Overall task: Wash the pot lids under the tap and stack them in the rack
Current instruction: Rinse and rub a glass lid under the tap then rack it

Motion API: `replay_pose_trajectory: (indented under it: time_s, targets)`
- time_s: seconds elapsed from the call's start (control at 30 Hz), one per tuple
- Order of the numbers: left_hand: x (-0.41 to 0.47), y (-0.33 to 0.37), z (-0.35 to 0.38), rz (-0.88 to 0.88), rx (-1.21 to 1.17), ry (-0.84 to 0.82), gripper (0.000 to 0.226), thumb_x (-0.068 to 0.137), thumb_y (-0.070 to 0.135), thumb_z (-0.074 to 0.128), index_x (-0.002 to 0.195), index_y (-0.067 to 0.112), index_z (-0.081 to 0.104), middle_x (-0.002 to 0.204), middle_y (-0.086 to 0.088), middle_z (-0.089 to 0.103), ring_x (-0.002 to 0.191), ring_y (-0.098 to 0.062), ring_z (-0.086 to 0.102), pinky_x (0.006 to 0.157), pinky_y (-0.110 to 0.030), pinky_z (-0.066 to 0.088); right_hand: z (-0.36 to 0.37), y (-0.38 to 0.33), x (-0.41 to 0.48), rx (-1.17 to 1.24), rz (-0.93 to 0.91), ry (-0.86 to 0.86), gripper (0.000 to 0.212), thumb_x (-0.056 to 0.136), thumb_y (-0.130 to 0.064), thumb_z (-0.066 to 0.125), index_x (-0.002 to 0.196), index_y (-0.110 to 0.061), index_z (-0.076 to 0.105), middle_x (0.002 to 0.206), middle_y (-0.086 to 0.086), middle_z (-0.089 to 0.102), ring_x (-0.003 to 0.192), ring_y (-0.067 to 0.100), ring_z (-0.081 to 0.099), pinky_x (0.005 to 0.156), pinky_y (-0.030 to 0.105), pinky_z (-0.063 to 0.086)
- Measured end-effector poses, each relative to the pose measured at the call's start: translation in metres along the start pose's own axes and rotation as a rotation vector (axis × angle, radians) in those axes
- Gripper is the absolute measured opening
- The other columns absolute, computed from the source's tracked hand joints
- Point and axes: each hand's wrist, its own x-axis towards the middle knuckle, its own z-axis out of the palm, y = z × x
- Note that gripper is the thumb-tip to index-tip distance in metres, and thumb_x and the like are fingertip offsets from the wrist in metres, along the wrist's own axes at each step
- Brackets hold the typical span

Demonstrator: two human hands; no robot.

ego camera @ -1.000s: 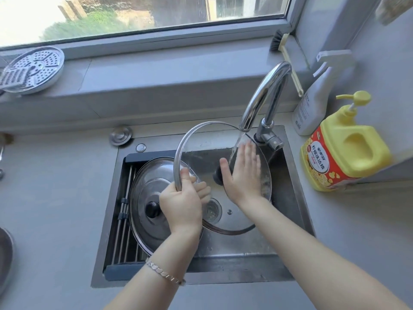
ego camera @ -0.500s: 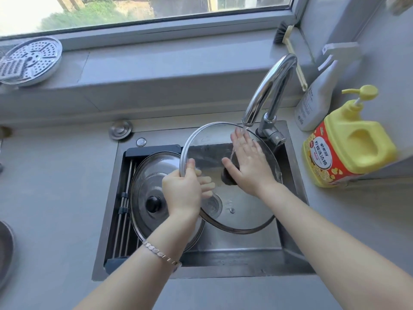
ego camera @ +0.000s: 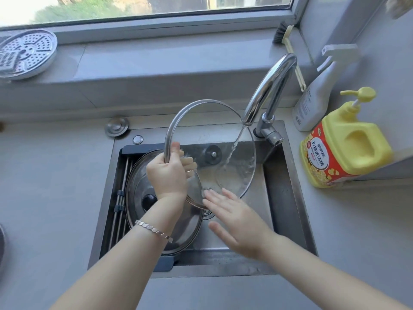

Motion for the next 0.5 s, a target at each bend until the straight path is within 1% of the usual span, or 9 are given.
replay_pose_trajectory:
  time_s: [0.07,0.13,0.23,0.27,0.3,0.37,0.43,0.47,0.5]
  targets:
    - [-0.001,-0.005,-0.002,-0.090,-0.038,-0.056,0.031,0.092,0.027,0.057,0.069,0.005,0.058,0.044,-0.004,0.063,0.041,-0.018,0.064,0.043,-0.027,0.050,-0.013,0.002,0.009,-0.013,-0.128,-0.015,0.060,0.100,-0.040,0.017,0.127,0.000,0.053,0.136,0.015,0.050,0.129,0.025,0.045,0.111,0.031,0.020]
    - [-0.006,-0.010,-0.001,-0.172,-0.063,-0.133,0.033,0.091,0.026,0.057,0.068,0.003,0.058,0.045,-0.006,0.064,0.041,-0.019,0.064,0.045,-0.025,0.051,-0.020,0.003,0.022,-0.101,-0.220,-0.021,0.064,0.099,-0.043,0.013,0.134,0.000,0.045,0.141,0.016,0.043,0.134,0.025,0.036,0.112,0.032,0.017]
    - [-0.009,-0.015,0.001,-0.148,0.030,-0.204,0.040,0.089,0.035,0.057,0.063,0.005,0.061,0.048,-0.001,0.063,0.048,-0.012,0.061,0.049,-0.015,0.049,-0.028,0.010,0.041,-0.293,-0.245,-0.016,0.072,0.096,-0.051,0.007,0.138,-0.002,0.038,0.145,0.014,0.038,0.136,0.022,0.025,0.112,0.034,0.014]
    - [-0.011,-0.012,0.002,-0.139,0.070,-0.221,0.042,0.089,0.039,0.056,0.065,0.004,0.061,0.050,0.000,0.062,0.051,-0.011,0.059,0.046,-0.012,0.046,-0.034,0.014,0.046,-0.358,-0.228,0.022,0.074,0.095,-0.054,0.006,0.140,-0.004,0.036,0.147,0.010,0.033,0.137,0.020,0.022,0.112,0.035,0.013]
    - [-0.013,-0.011,0.003,-0.149,0.075,-0.246,0.043,0.089,0.040,0.054,0.069,0.003,0.062,0.049,0.001,0.061,0.050,-0.011,0.059,0.043,-0.011,0.044,-0.041,0.021,0.051,-0.391,-0.171,0.050,0.077,0.092,-0.059,0.003,0.143,-0.007,0.030,0.150,0.006,0.023,0.139,0.020,0.017,0.113,0.034,0.010]
    - [-0.019,-0.007,0.006,-0.233,0.006,-0.318,0.046,0.092,0.039,0.051,0.076,-0.002,0.061,0.044,-0.003,0.063,0.041,-0.014,0.063,0.037,-0.017,0.046,-0.056,0.038,0.059,-0.392,0.010,0.098,0.083,0.081,-0.066,-0.002,0.148,-0.019,0.007,0.153,-0.006,-0.002,0.144,0.017,-0.002,0.116,0.033,-0.004]
    - [-0.023,-0.005,0.010,-0.290,-0.032,-0.347,0.049,0.093,0.041,0.049,0.080,-0.006,0.058,0.046,-0.010,0.064,0.041,-0.021,0.064,0.035,-0.024,0.049,-0.063,0.049,0.062,-0.374,0.158,0.113,0.083,0.074,-0.063,-0.006,0.148,-0.024,-0.004,0.155,-0.010,-0.009,0.143,0.015,-0.013,0.116,0.033,-0.012]
    - [-0.023,-0.005,0.012,-0.297,-0.037,-0.340,0.050,0.093,0.041,0.049,0.077,-0.005,0.058,0.046,-0.010,0.064,0.042,-0.022,0.064,0.035,-0.025,0.050,-0.062,0.048,0.062,-0.370,0.159,0.121,0.082,0.075,-0.061,-0.005,0.148,-0.023,-0.004,0.155,-0.008,-0.010,0.143,0.016,-0.014,0.115,0.034,-0.013]
    - [-0.022,-0.006,0.013,-0.288,-0.018,-0.310,0.049,0.092,0.041,0.049,0.071,-0.002,0.058,0.046,-0.008,0.063,0.043,-0.021,0.064,0.037,-0.023,0.050,-0.058,0.041,0.061,-0.359,0.102,0.111,0.080,0.077,-0.058,-0.003,0.148,-0.020,-0.003,0.153,-0.006,-0.013,0.143,0.016,-0.014,0.114,0.032,-0.014]
